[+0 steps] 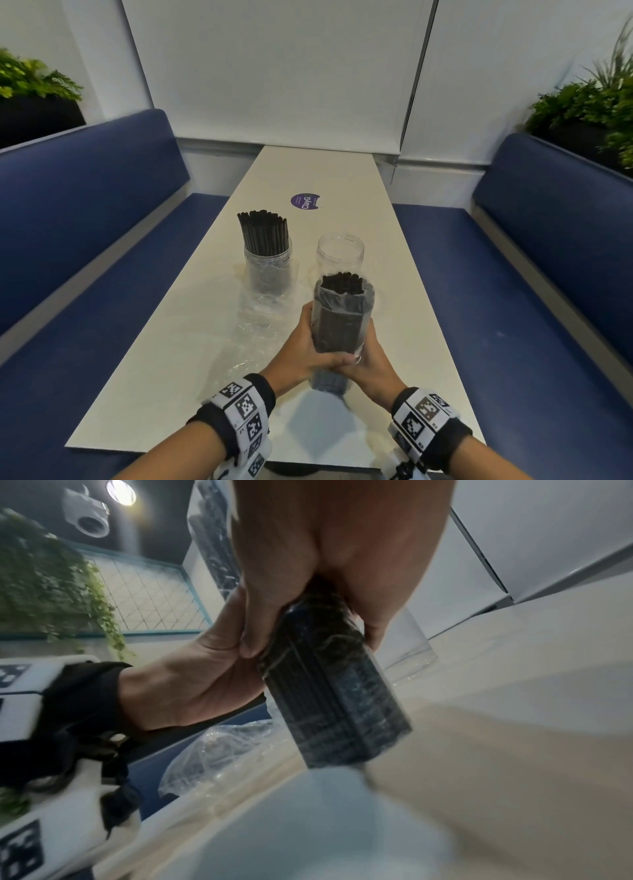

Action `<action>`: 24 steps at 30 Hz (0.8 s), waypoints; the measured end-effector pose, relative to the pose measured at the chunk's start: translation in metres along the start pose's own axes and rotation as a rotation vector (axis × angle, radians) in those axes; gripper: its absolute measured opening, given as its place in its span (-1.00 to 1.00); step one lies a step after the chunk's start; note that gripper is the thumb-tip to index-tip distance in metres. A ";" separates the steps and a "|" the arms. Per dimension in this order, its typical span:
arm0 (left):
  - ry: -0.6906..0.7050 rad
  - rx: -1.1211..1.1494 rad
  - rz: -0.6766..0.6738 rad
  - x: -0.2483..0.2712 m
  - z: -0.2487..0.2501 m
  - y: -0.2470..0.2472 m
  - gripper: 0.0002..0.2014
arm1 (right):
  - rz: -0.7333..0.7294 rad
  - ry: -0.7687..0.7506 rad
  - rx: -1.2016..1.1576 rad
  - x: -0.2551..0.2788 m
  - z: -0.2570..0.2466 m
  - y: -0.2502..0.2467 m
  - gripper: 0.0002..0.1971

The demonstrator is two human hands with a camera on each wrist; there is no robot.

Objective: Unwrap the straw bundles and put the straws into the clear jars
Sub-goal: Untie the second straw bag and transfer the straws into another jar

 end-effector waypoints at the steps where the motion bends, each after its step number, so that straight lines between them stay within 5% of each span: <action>1: -0.012 0.001 0.001 0.001 -0.004 0.000 -0.06 | -0.002 -0.001 0.008 0.000 -0.001 0.001 -0.21; 6: -0.058 -0.033 -0.109 0.010 -0.012 0.002 -0.05 | -0.034 -0.001 0.127 0.006 0.004 0.005 -0.40; 10: -0.054 -0.040 -0.190 0.021 -0.008 -0.002 -0.08 | -0.145 0.033 0.227 0.008 0.004 0.000 -0.24; 16: 0.078 -0.106 -0.009 0.004 0.017 -0.014 0.15 | -0.128 0.041 0.142 -0.003 -0.018 -0.020 0.06; 24: 0.041 -0.038 0.013 -0.002 0.008 -0.002 -0.03 | -0.072 0.044 0.024 -0.005 -0.013 -0.004 -0.20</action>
Point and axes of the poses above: each hand's wrist, its own x-axis away from the middle knuckle, its own y-axis out of the palm, z = x × y, the point moved 3 cm from there along -x, towards the middle knuckle, and after that the axes turned 10 degrees about y, right-handed, at the moved point
